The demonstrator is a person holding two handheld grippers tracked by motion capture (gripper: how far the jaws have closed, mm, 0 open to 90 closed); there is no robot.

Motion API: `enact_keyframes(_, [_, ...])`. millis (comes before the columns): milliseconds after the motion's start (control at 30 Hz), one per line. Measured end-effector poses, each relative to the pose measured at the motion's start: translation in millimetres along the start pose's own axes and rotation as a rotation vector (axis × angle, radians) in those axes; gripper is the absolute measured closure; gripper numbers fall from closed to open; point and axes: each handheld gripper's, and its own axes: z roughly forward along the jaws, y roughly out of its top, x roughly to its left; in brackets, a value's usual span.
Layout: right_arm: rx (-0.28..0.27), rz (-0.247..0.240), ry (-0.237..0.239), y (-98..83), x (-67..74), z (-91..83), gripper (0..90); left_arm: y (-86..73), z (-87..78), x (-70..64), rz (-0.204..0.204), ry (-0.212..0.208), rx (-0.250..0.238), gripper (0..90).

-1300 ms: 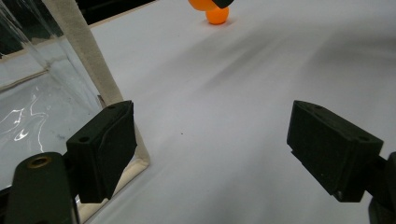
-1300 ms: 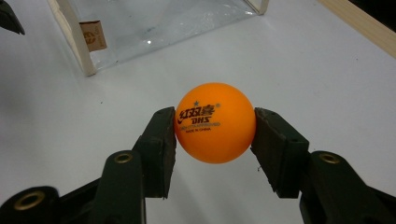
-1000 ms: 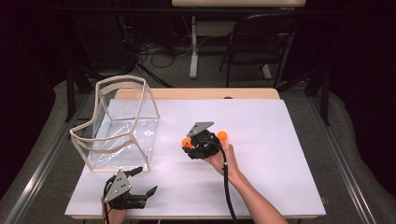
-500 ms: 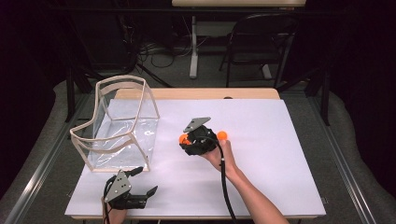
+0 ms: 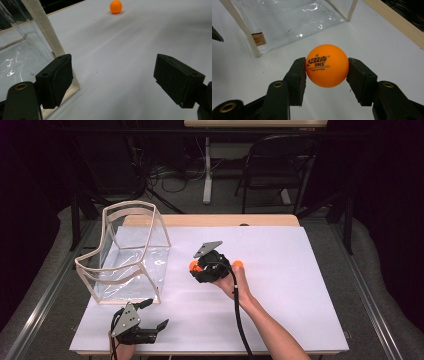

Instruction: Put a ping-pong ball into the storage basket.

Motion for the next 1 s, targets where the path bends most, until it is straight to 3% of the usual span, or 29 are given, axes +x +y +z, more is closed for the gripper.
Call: enact_keyframes(1000, [0.005,0.000,0.006,24.2,-7.4,6.3,50.4,0.1,0.9,-0.9,0.005,-0.003,0.007,15.7])
